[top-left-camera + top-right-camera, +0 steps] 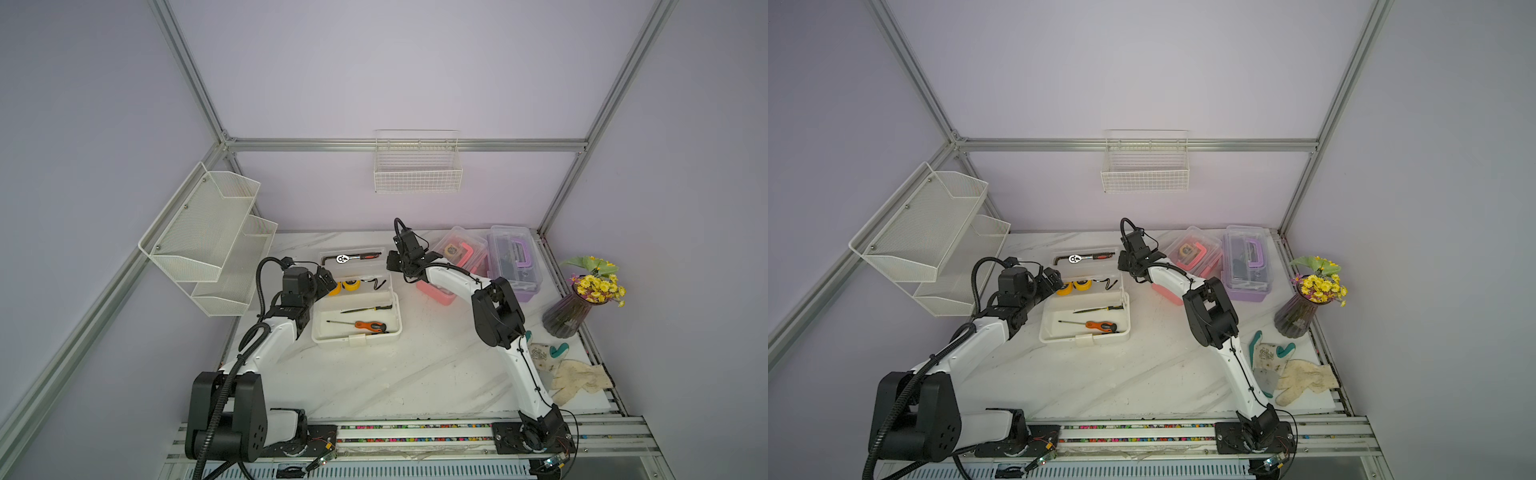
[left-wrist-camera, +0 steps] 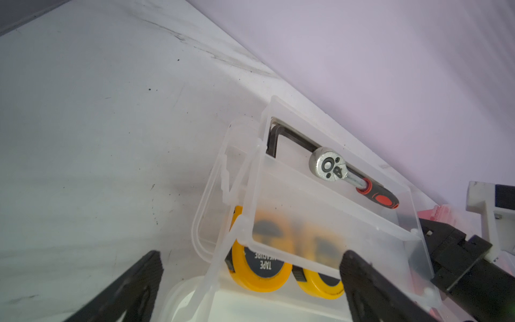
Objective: Close toolboxes
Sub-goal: Adjust the toolbox at the center of the board.
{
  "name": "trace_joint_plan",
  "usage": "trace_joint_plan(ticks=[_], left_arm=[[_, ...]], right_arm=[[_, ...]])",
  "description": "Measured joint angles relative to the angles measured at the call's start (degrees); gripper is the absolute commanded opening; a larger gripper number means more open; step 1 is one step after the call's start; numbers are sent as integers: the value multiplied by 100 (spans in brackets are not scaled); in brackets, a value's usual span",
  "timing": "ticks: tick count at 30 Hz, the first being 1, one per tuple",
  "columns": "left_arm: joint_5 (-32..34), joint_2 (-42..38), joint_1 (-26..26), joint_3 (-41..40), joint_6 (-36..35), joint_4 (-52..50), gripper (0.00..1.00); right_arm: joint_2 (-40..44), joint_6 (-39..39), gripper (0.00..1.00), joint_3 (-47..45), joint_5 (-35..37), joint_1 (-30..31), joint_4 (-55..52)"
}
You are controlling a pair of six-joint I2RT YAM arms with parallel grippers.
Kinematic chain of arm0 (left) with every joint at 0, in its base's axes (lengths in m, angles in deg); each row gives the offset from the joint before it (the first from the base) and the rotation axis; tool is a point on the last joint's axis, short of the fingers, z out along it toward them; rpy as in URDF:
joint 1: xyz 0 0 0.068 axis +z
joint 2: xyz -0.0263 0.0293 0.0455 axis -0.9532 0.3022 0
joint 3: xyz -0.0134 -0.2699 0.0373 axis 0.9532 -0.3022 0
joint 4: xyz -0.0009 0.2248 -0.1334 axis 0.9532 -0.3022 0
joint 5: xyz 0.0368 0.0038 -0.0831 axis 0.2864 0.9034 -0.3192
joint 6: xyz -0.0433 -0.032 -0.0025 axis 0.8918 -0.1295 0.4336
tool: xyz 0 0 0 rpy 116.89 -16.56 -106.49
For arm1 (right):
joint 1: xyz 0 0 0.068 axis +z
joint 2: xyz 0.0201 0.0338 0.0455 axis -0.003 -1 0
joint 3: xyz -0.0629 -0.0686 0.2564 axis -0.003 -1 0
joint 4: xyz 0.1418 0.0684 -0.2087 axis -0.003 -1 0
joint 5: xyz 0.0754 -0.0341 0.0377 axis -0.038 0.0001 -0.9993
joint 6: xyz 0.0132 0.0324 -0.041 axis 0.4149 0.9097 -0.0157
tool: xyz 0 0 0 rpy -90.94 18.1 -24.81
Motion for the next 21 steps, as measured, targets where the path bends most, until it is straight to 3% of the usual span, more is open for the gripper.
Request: trace_joint_plan(ticks=[13,21], left_arm=[[-468,155,157,-92,-50,632,100],[-1207,216,157,-540,42,745,100]], right_arm=[[922,-11,26,-1567,-118,96,721],[1473,-212,37,-2184,-151,195,531]])
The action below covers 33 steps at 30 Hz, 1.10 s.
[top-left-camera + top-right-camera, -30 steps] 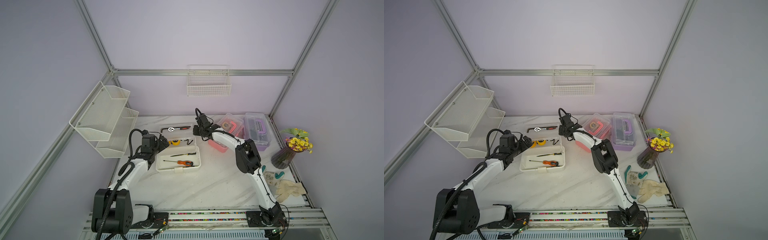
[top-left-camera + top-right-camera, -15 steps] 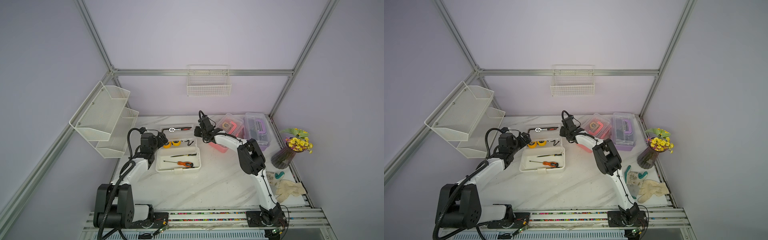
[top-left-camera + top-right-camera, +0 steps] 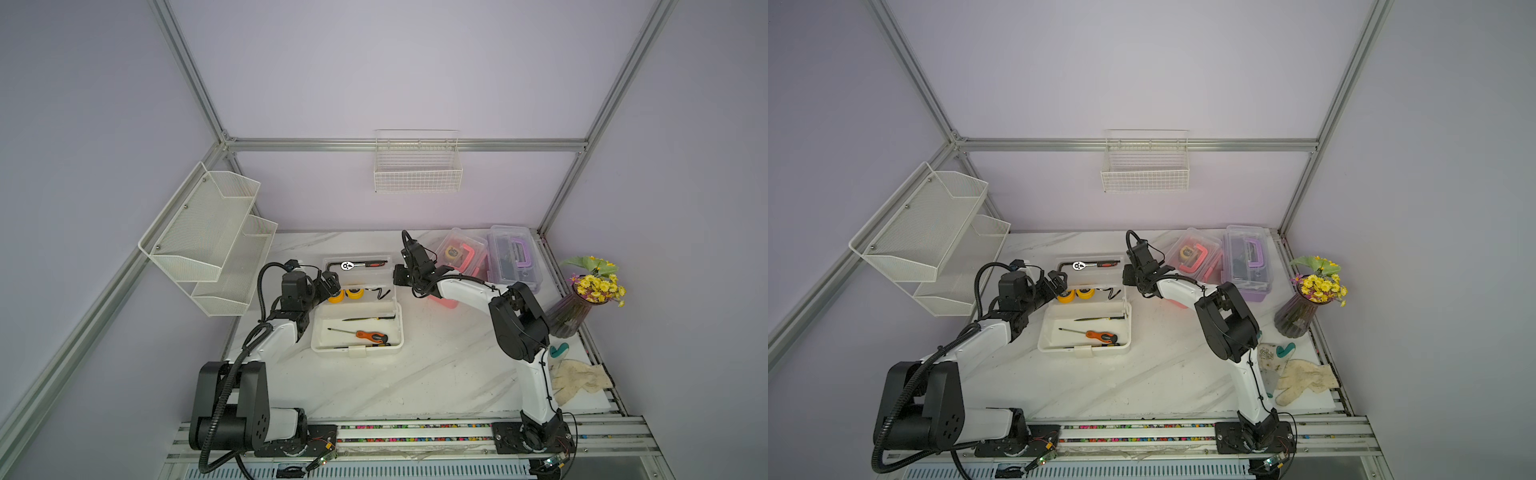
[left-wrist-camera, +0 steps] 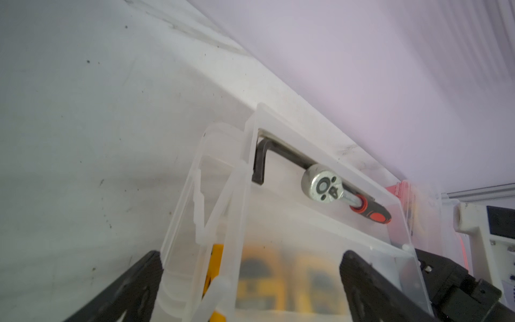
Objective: Close toolboxes
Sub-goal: Adjust the toolbox at the center of the board.
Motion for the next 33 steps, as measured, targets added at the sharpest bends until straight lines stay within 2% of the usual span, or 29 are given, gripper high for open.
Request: trace_joint_plan(ticks=[9,15,24,30,33], left_arm=[[-352,-258,-164,-251,236,-157,100],[-184,-258,-595,-251,367,-177,100],[-74,-365,-1318,-382,796,-166,100],[-9,-820,-1429,-369,737,-817,100],[81,-1038,-1255,-87,555,-1172,100]], right_arm=[[138,-234,43,72,35,-46,-302],[317,-332,43,9,131,-162,-411],[1043,-345,43,-645,269,-234,-376],[1154,-472,43,-704,326,-223,-420],[1156,-579,44,-614,348,-278,-485]])
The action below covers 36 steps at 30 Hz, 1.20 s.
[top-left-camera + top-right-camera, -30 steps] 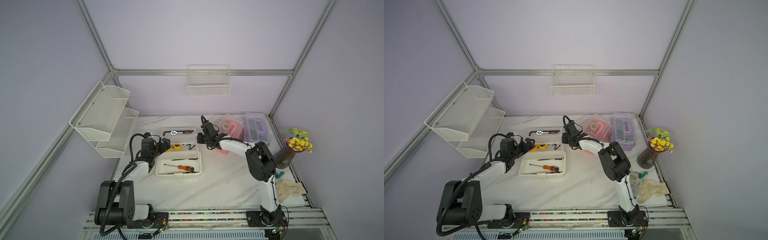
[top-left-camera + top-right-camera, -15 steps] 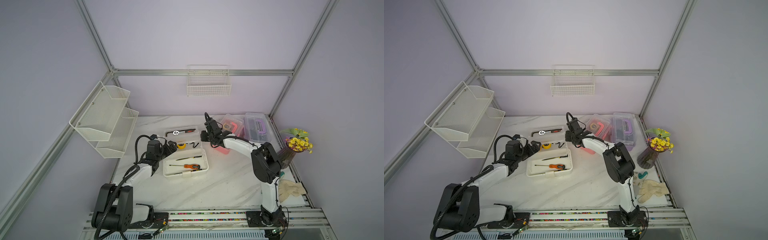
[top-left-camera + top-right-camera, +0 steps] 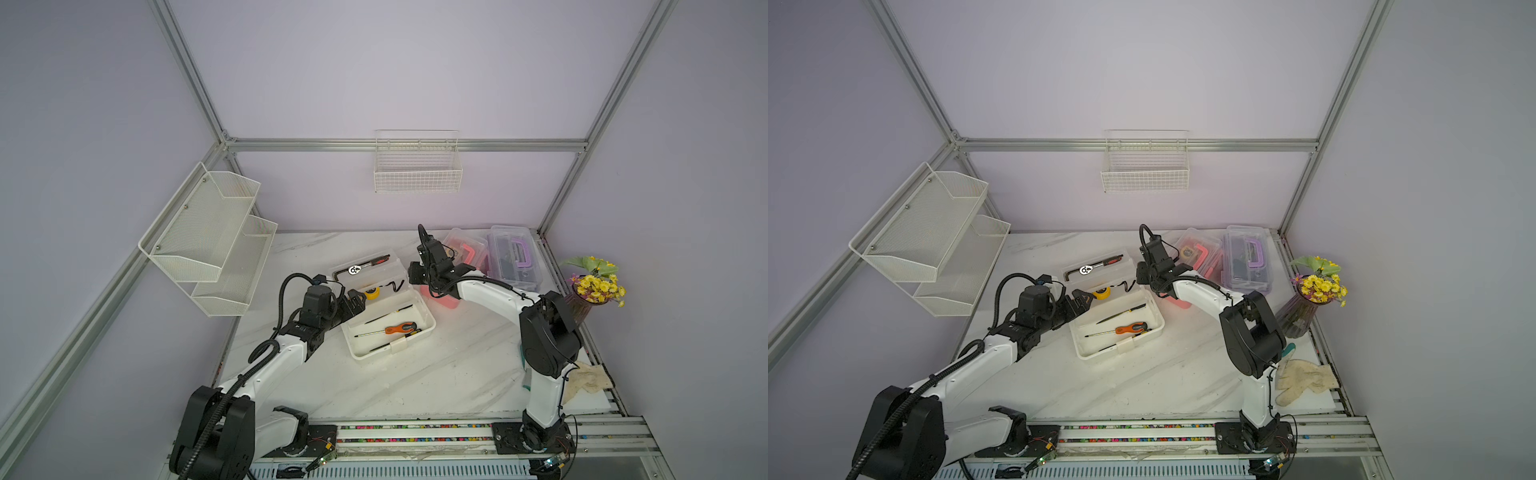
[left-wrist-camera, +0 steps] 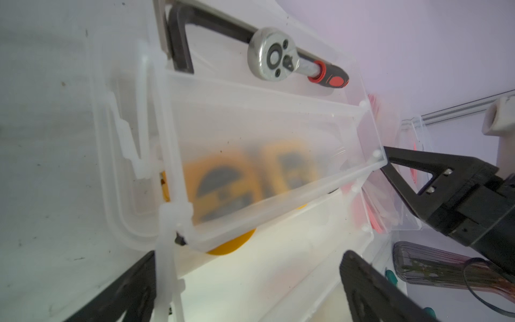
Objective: Close toolboxes
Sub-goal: Adjust the toolbox at the center of the board, then close the toolbox lid.
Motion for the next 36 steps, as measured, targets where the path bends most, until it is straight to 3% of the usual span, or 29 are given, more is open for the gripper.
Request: trace_joint_plan(ticks=[6,13,16,20,21,27,36], left_arm=[[317,-98,1047,507,-262,7,100],[640,925,1401,903,-459,2,95],[621,1641,1447,1200,-557,-9,92],[577,2236,1517,1379,-660,24,86],[570,2280,1539,1390,-678,17,85],[343,2415,1554,1390,-809,26,71],[87,2452,1567,1379,-791,164,53]], right_arm=[[59,-247,47,321,146,-107,-170],[302,-420,54,356,315,-149,-240],[334,-461,67,354,323,-149,-256],[472,-505,94,157,256,-173,-236],[549,-501,97,57,229,-175,-223],[997,-492,97,-435,76,-197,-59],[1029,-470,97,-549,61,-208,76]])
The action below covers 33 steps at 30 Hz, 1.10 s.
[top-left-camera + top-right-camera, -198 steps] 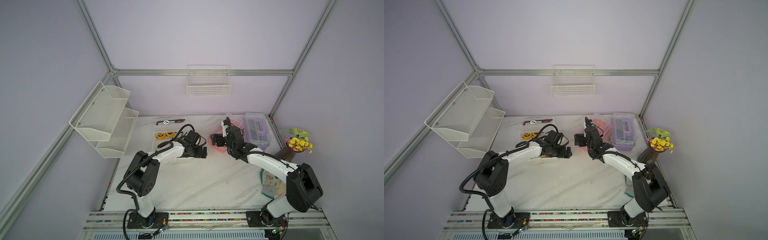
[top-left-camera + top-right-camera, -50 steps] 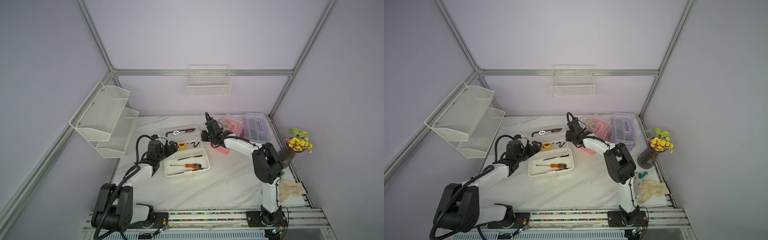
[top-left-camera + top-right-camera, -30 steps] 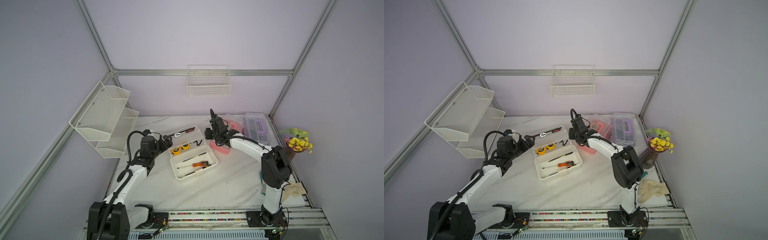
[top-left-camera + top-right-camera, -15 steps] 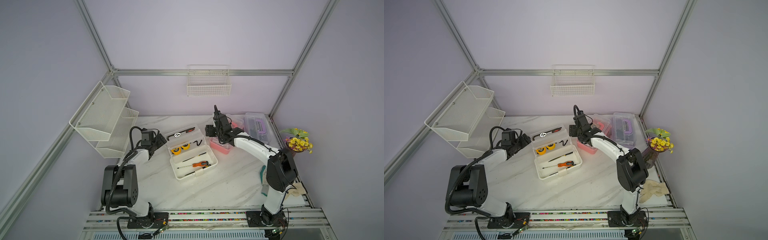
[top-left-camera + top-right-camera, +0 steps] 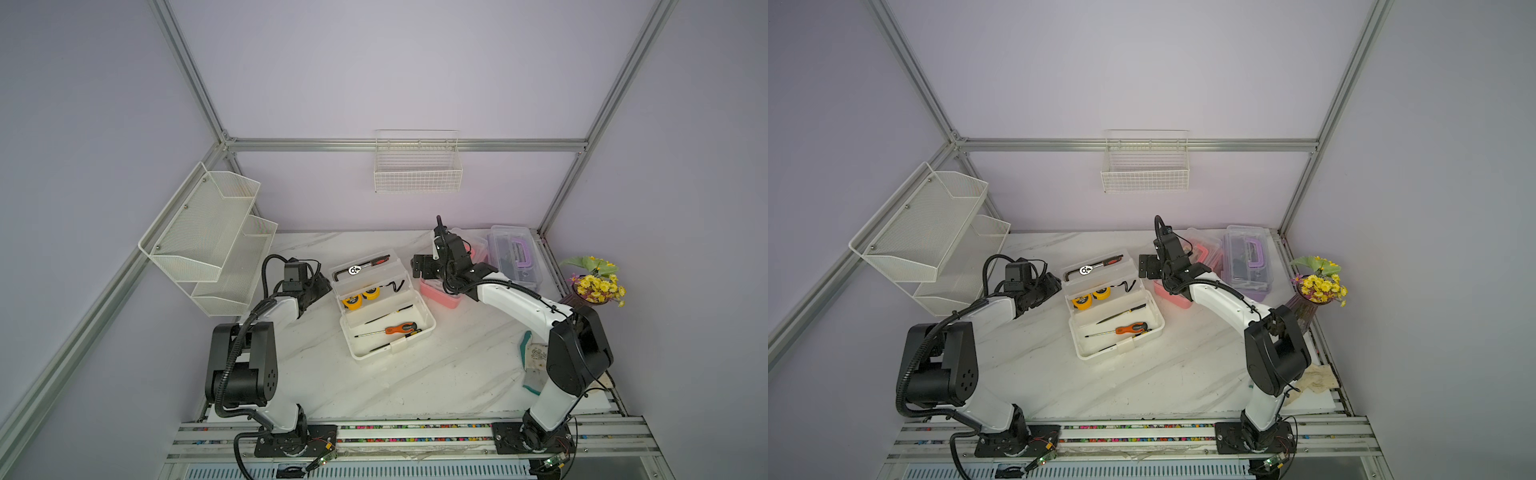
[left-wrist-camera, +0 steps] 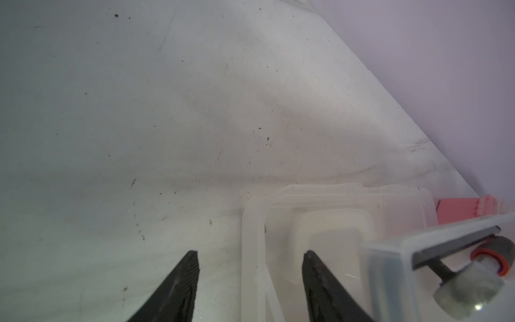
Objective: Close toolboxes
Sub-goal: Close the toolbox lid.
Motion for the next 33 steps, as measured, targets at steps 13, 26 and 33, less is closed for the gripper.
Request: trace_joint_plan(ticks=[13,26,33], left_arm=[[-658,343,275,-2,50,612,44],[-831,710,273,-81,28,765,34],[-789,894,177,-13,-44,846,26]], right_arm=[[0,2,97,-24,-98,0,46],[0,37,97,-24,-111,0,105],[0,66,97,-24,-118,0,105]])
